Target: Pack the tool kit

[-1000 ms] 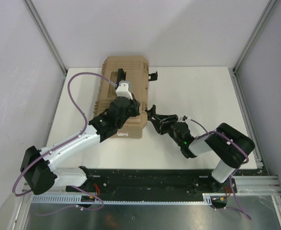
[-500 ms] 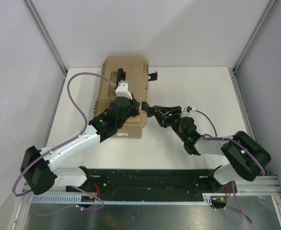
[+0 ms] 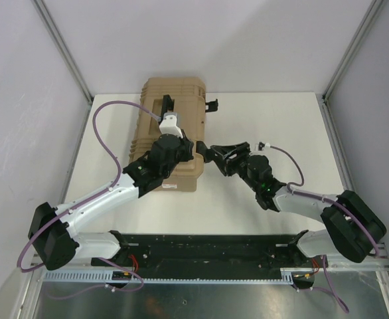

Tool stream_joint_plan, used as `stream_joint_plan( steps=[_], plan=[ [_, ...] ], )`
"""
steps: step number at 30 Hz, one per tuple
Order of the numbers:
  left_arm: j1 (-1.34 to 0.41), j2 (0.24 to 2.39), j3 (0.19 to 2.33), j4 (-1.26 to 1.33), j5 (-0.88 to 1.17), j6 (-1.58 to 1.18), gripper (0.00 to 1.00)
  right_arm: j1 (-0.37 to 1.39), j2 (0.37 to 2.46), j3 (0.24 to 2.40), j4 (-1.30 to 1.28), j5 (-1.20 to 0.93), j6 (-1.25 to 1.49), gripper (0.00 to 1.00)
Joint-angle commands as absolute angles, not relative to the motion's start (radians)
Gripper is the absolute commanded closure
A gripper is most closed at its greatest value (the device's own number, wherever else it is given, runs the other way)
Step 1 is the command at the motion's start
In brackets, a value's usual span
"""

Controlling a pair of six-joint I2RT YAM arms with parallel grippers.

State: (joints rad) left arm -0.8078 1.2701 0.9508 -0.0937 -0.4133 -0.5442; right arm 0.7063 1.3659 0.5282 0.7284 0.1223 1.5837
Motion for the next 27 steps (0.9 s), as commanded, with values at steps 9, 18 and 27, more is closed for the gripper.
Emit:
stream_joint_plan(
  steps=[9,18,27],
  plan=[
    [-0.836,1.452,0.812,-0.561,-0.247,-0.560,0.84,0.723,1.304,0.698,0.389,-0.050,1.422,0.26],
    [-0.836,1.460,0.820,-0.561,-0.245,-0.558,0.84,0.703,1.378,0.749,0.300,-0.096,1.350,0.22],
    [-0.836,1.467,0.817,-0.561,-0.247,-0.559,0.84,0.698,1.407,0.750,0.215,-0.089,1.326,0.22]
  ],
)
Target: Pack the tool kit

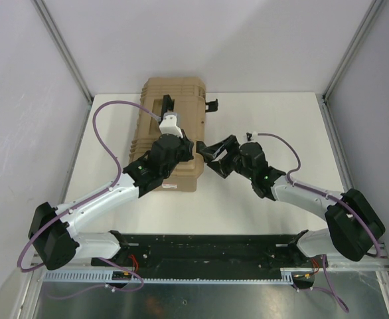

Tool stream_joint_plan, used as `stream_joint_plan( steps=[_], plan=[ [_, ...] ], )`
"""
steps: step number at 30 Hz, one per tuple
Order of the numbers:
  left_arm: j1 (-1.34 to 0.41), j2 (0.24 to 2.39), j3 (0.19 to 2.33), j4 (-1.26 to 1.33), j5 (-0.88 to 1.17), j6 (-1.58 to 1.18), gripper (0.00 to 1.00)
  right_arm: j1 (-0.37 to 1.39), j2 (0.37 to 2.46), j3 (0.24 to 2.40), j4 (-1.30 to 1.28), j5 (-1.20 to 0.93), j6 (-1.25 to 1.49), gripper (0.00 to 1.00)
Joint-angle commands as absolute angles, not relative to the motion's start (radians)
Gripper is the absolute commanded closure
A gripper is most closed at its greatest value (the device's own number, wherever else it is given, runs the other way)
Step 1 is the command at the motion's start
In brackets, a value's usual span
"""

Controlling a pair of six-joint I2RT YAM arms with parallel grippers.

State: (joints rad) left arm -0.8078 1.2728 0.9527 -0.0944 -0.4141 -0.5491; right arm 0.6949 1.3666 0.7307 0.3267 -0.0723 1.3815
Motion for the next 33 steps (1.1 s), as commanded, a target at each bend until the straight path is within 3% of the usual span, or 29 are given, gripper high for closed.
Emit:
stream_joint_plan(
  steps=[1,33],
  plan=[
    [-0.836,1.466,0.817,-0.560,-0.248,-0.560,0.84,0.695,1.410,0.750,0.207,-0.088,1.321,0.22],
    [-0.837,1.483,0.810,-0.560,-0.257,-0.568,0.85,0.663,1.374,0.776,-0.046,0.068,1.106,0.19]
  ],
)
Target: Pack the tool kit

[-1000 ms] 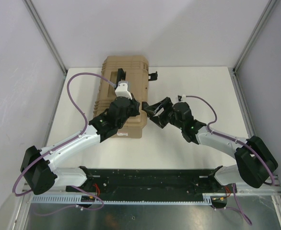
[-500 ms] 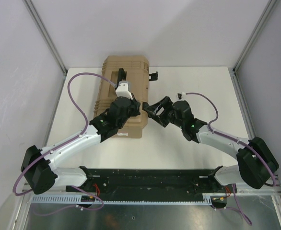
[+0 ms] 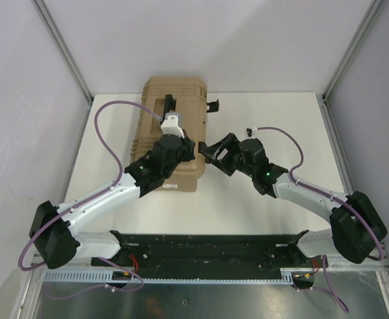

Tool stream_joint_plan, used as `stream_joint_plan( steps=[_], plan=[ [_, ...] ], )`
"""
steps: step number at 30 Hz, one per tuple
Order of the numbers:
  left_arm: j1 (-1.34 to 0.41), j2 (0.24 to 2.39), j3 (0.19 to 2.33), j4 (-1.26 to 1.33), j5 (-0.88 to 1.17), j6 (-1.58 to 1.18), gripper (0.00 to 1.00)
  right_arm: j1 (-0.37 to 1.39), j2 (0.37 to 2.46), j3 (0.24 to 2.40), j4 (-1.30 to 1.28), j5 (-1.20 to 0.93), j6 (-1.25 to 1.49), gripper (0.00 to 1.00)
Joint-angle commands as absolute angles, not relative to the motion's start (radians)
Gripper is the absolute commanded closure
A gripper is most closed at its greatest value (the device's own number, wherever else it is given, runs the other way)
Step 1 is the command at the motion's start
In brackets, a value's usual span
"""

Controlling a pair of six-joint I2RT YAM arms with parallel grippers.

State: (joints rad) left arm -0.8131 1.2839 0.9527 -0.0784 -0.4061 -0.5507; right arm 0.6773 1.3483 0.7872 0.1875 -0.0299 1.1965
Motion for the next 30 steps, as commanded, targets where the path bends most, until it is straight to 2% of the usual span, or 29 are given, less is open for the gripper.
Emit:
stream_joint_plan(
  steps=[1,11,30],
  plan=[
    [-0.837,1.484,0.809,-0.560,-0.256,-0.570,0.85,0.664,1.367,0.776,-0.051,0.069,1.104,0.19],
    [-0.832,1.486,0.808,-0.561,-0.251,-0.585,0.84,0.666,1.335,0.782,-0.072,0.070,1.093,0.17],
    [-0.809,1.478,0.784,-0.569,-0.242,-0.614,0.84,0.687,1.402,0.973,-0.249,0.183,0.909,0.17]
  ],
)
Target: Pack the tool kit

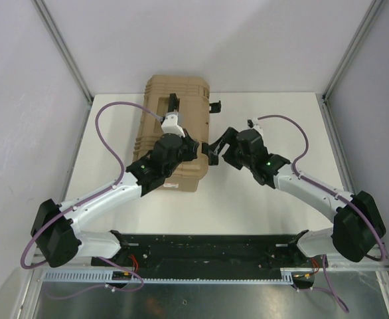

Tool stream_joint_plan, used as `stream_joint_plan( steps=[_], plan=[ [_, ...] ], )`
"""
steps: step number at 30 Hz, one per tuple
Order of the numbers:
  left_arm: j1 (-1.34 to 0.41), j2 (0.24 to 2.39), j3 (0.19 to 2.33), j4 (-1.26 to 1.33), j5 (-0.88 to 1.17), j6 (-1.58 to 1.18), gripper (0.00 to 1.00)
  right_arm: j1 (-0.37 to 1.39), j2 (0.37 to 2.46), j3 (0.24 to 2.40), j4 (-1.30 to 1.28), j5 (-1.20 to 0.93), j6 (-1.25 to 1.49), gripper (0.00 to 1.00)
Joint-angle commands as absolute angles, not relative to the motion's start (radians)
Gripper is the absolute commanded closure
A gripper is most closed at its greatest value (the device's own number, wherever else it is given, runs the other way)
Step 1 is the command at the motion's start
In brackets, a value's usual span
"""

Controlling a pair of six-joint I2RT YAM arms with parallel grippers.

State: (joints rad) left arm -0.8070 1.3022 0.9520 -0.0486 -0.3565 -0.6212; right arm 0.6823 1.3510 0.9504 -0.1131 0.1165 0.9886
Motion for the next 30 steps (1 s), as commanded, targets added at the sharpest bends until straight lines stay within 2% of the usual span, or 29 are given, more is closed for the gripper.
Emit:
stream_joint_plan(
  steps=[1,15,21,26,30],
  plan=[
    [-0.808,1.478,0.784,-0.568,-0.240,-0.614,0.84,0.688,1.407,0.977,-0.250,0.185,0.904,0.17],
    [-0.768,1.456,0.767,-0.569,-0.220,-0.604,0.85,0.725,1.381,0.997,-0.166,0.161,0.868,0.21],
    [-0.724,1.420,0.750,-0.568,-0.182,-0.599,0.85,0.710,1.335,1.112,-0.303,0.241,0.806,0.25],
    [-0.693,1.326,0.767,-0.569,-0.159,-0.590,0.83,0.676,1.313,1.198,-0.448,0.271,0.769,0.37],
    [-0.683,1.281,0.818,-0.574,-0.137,-0.556,0.76,0.649,1.358,1.261,-0.589,0.286,0.746,0.60]
  ],
)
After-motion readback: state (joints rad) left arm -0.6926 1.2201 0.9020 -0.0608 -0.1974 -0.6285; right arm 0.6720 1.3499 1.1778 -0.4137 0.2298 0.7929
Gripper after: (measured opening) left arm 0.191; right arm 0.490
